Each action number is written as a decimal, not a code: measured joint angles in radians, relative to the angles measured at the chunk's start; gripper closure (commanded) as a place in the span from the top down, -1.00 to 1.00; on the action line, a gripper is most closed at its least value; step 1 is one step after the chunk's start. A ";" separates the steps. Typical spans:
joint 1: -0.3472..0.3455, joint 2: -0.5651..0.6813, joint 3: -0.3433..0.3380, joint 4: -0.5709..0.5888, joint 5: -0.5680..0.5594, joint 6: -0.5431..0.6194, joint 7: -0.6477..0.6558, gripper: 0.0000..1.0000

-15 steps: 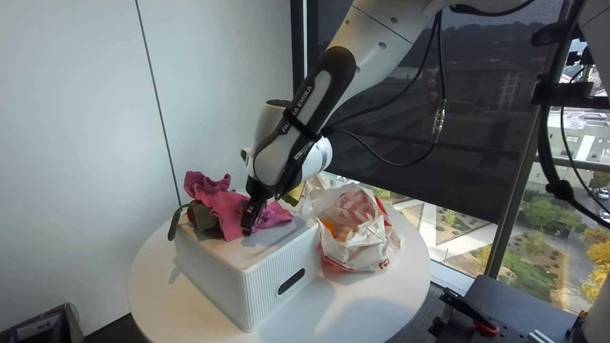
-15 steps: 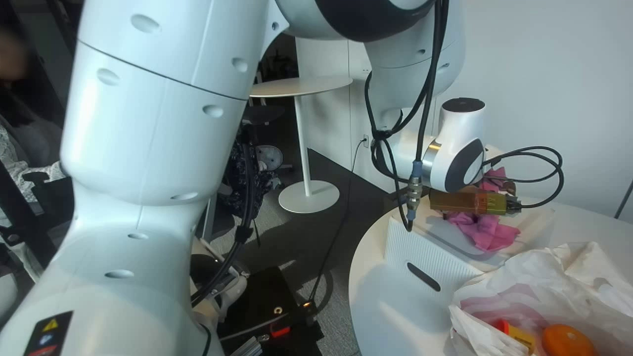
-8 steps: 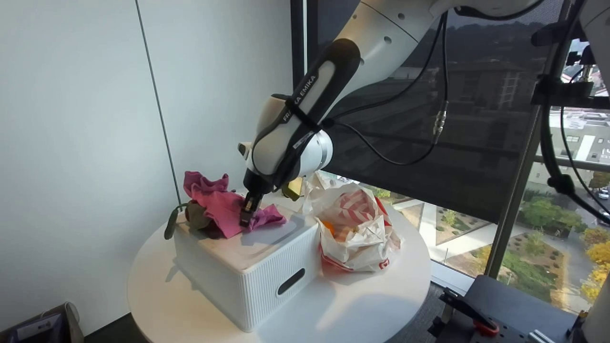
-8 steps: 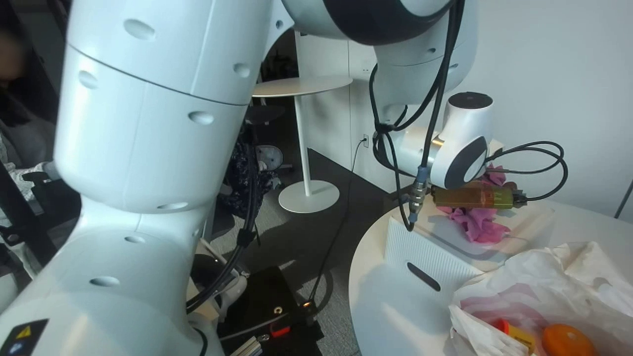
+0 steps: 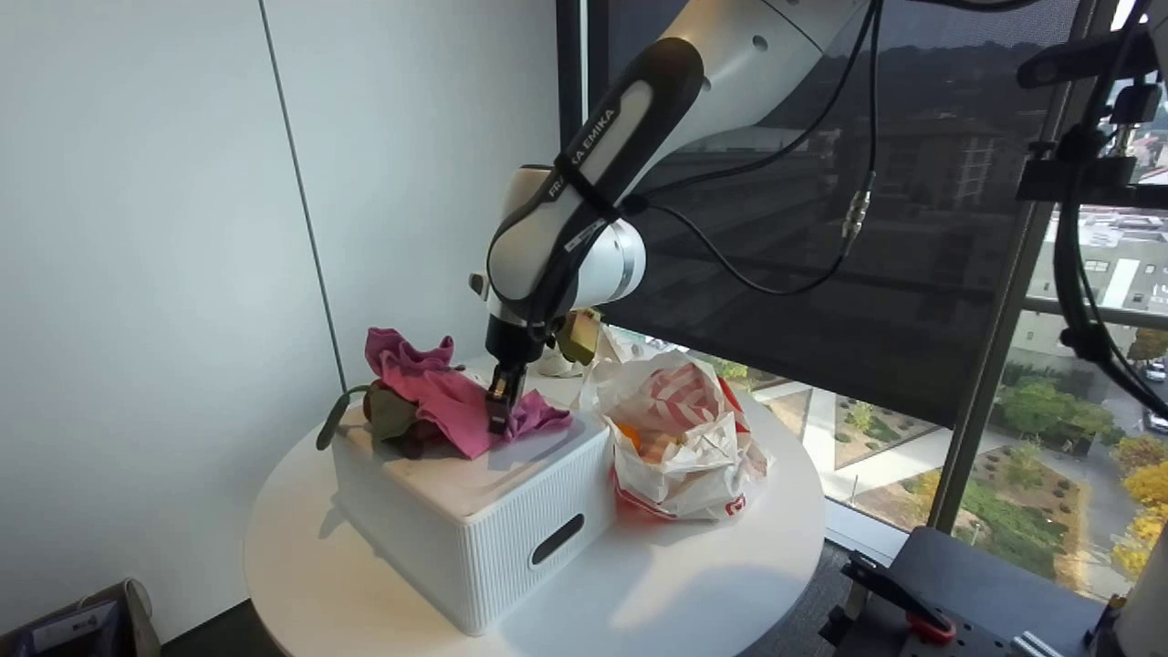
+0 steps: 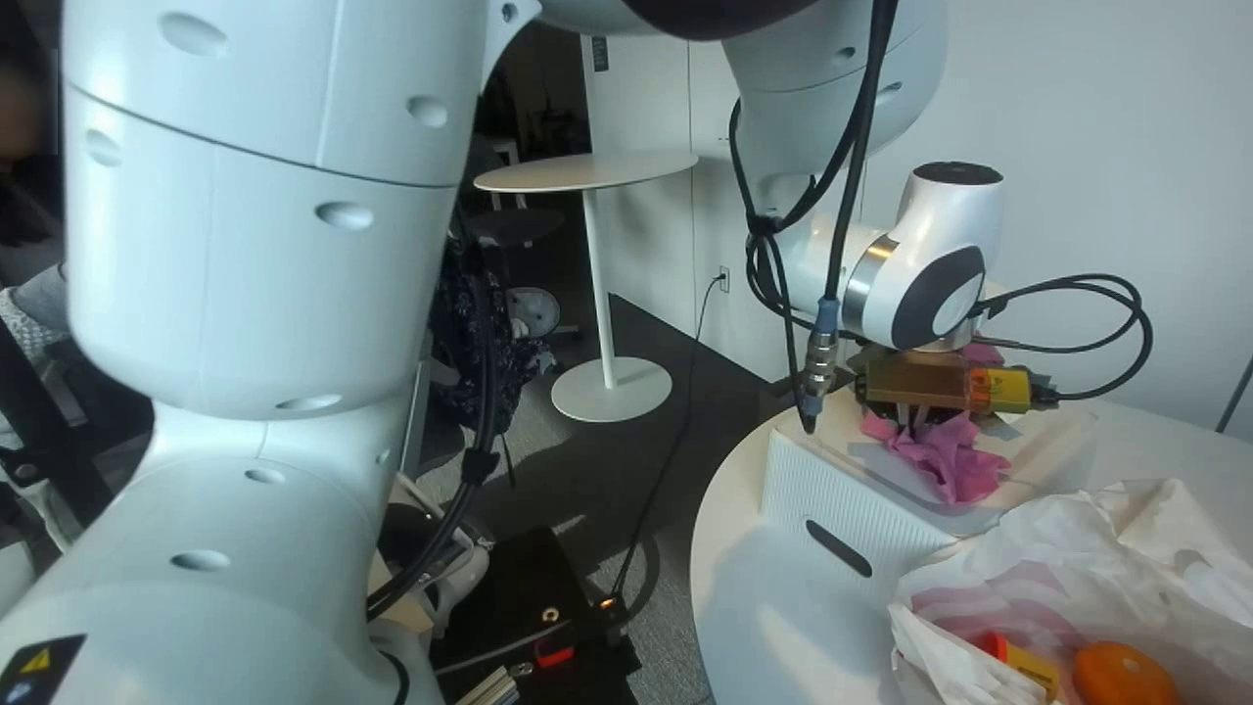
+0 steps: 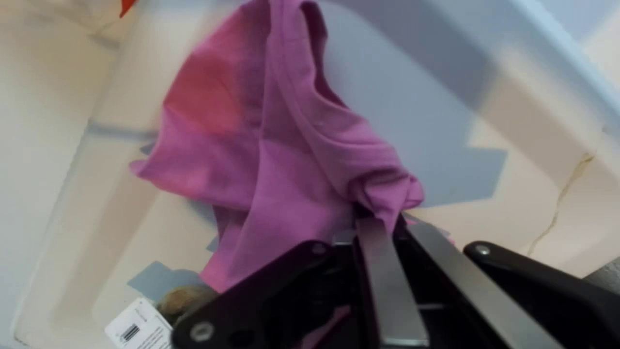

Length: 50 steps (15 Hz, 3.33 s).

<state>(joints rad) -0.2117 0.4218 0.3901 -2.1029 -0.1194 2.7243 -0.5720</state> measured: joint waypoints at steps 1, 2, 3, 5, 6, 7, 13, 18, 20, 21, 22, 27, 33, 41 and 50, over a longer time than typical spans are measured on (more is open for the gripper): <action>0.004 -0.024 -0.003 -0.001 0.013 -0.041 -0.002 -0.96; 0.010 -0.051 -0.009 -0.002 0.024 -0.074 -0.003 -0.96; 0.018 -0.080 -0.017 -0.004 0.032 -0.089 -0.004 -0.96; 0.037 -0.154 -0.037 -0.014 0.052 -0.086 -0.006 -0.96; 0.048 -0.195 -0.050 -0.019 0.059 -0.078 -0.006 -0.96; 0.060 -0.238 -0.066 -0.027 0.063 -0.060 -0.006 -0.96; 0.139 -0.515 -0.206 -0.119 0.063 0.023 0.009 -0.96; 0.189 -0.708 -0.290 -0.208 -0.007 0.015 0.042 -0.96; 0.191 -0.771 -0.305 -0.234 -0.062 0.012 0.080 -0.96; 0.194 -0.800 -0.312 -0.247 -0.075 0.008 0.088 -0.96; 0.197 -0.825 -0.319 -0.260 -0.084 0.003 0.091 -0.96; 0.195 -0.915 -0.352 -0.321 -0.143 -0.029 0.142 -0.96; 0.125 -1.007 -0.362 -0.381 -0.256 -0.068 0.247 -0.96; 0.067 -1.044 -0.362 -0.460 -0.330 -0.155 0.300 -0.96; 0.010 -0.973 -0.366 -0.505 -0.417 -0.183 0.356 -0.96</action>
<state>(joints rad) -0.2017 -0.5515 0.0238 -2.6074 -0.5366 2.5408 -0.2165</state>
